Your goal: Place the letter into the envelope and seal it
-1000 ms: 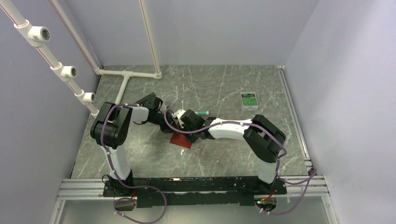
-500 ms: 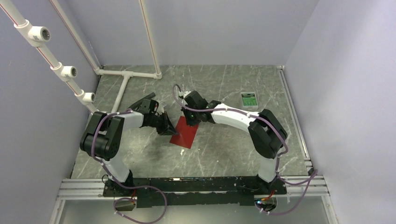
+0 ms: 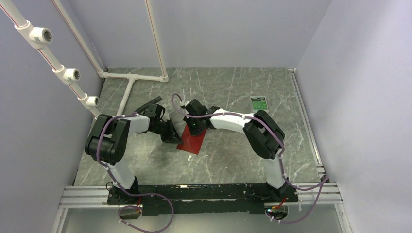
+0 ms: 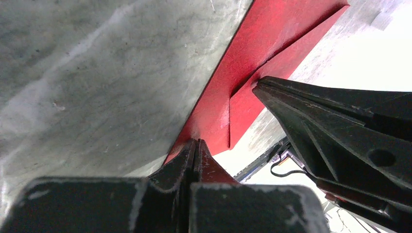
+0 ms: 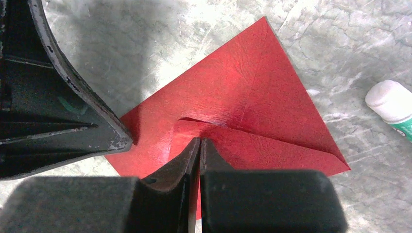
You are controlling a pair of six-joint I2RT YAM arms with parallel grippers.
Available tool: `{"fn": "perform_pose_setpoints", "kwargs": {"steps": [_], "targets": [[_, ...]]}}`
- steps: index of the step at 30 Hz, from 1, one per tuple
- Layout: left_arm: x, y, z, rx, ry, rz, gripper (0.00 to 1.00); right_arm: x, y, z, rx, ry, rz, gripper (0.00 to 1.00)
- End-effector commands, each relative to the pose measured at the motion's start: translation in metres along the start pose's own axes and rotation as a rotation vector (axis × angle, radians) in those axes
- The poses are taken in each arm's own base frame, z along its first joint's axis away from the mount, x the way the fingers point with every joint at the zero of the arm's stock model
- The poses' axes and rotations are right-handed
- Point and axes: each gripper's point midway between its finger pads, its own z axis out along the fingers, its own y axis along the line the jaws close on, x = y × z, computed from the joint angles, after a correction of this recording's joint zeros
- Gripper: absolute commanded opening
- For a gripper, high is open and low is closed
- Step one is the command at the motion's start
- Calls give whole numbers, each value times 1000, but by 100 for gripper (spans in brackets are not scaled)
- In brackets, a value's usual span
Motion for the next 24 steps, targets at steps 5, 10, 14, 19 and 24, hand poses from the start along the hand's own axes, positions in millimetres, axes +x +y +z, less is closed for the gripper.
{"fn": "perform_pose_setpoints", "kwargs": {"steps": [5,10,14,19,24], "targets": [[10,40,4,-193,43,-42,3,-6,6,12,-14,-10,-11,8],[10,45,6,-219,53,-52,2,0,2,19,52,1,-75,8],[9,47,7,-228,56,-53,2,10,-1,24,124,32,-138,8],[8,49,8,-241,59,-61,2,26,-3,25,177,74,-170,7],[10,52,8,-254,62,-69,2,36,-16,24,246,122,-169,7]]}}
